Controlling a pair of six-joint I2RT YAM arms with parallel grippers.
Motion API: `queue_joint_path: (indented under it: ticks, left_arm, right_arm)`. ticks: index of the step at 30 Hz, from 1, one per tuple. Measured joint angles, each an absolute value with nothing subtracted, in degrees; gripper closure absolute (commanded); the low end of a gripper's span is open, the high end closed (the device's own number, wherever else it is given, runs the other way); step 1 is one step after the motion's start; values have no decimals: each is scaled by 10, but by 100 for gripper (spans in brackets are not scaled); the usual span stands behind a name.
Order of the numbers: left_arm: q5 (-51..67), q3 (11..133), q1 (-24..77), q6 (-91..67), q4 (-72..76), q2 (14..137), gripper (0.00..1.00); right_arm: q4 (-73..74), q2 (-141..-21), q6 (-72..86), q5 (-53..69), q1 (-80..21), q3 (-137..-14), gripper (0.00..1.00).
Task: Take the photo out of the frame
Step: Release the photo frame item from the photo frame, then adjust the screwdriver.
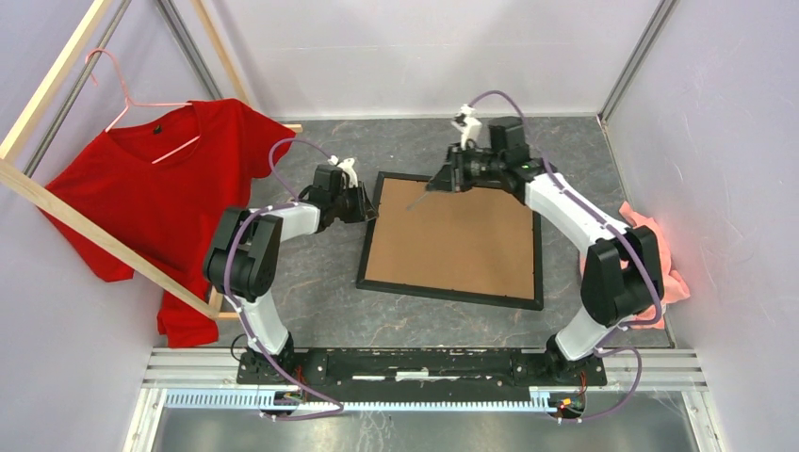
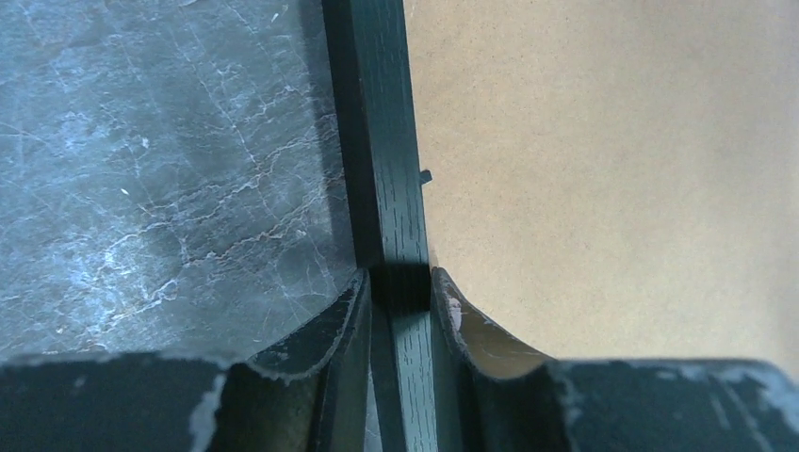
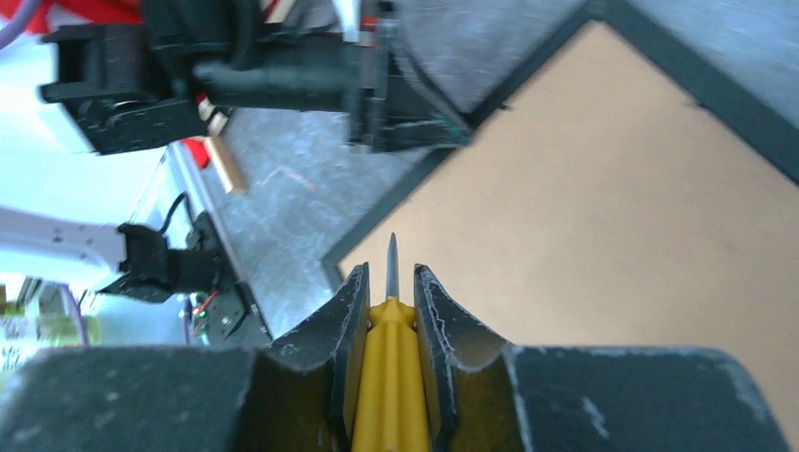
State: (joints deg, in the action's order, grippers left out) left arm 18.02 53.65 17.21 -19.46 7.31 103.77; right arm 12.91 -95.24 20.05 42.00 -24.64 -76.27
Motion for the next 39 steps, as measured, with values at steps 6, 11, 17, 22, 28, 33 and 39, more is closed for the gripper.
queue_joint_path:
  ticks: [6,11,17,22,28,33,39]
  left_arm:
    - [226,538,155,-222,63,1044,98]
    - [272,524,148,-237,53,1037,98]
    - [306,509,152,-237,-20,1003,87]
    - [305,511,153,-229,-80,966,73]
    - [272,589,153,-188,-107,957,61]
    - [256,750,153,-123,-106,1030,47]
    - [313,832,153,-78,-106,1073,17]
  right_arm:
    - [91,-929,200,425,-140,-677,100]
    - [77,-925,201,420,-92,-637,100]
    - [60,-880,201,331,-13,-582,100]
    - [43,-839,181,228,33,-544,100]
    - [36,-814,170,198,66,-526,100]
    - [9,-802,179,235,108,-514,100]
    - [-47,-797,258,326,110,-491,100]
